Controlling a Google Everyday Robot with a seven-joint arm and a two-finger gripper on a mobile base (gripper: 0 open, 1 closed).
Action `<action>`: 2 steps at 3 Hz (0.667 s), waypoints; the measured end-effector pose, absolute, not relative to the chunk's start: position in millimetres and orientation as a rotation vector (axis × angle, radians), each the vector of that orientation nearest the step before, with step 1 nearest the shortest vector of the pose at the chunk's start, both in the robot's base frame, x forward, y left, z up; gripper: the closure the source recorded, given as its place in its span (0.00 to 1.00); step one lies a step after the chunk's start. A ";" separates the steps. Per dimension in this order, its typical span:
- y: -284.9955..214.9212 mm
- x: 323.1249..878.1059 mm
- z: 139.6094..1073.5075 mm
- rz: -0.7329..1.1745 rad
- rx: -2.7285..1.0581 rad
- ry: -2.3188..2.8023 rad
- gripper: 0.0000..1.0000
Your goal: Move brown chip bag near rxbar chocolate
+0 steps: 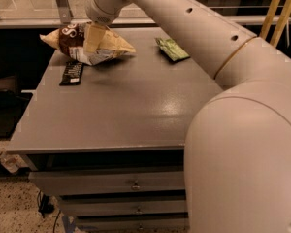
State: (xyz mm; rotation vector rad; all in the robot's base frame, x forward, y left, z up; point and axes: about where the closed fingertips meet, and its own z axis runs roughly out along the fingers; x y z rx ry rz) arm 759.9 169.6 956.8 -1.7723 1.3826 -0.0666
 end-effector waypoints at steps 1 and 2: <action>142.6 741.4 969.4 -0.136 -1.750 1.503 0.00; 113.5 724.9 964.0 -0.154 -1.728 1.642 0.00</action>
Offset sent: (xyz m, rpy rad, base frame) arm -0.0572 -0.0950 0.0046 -0.1323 0.1760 -0.3122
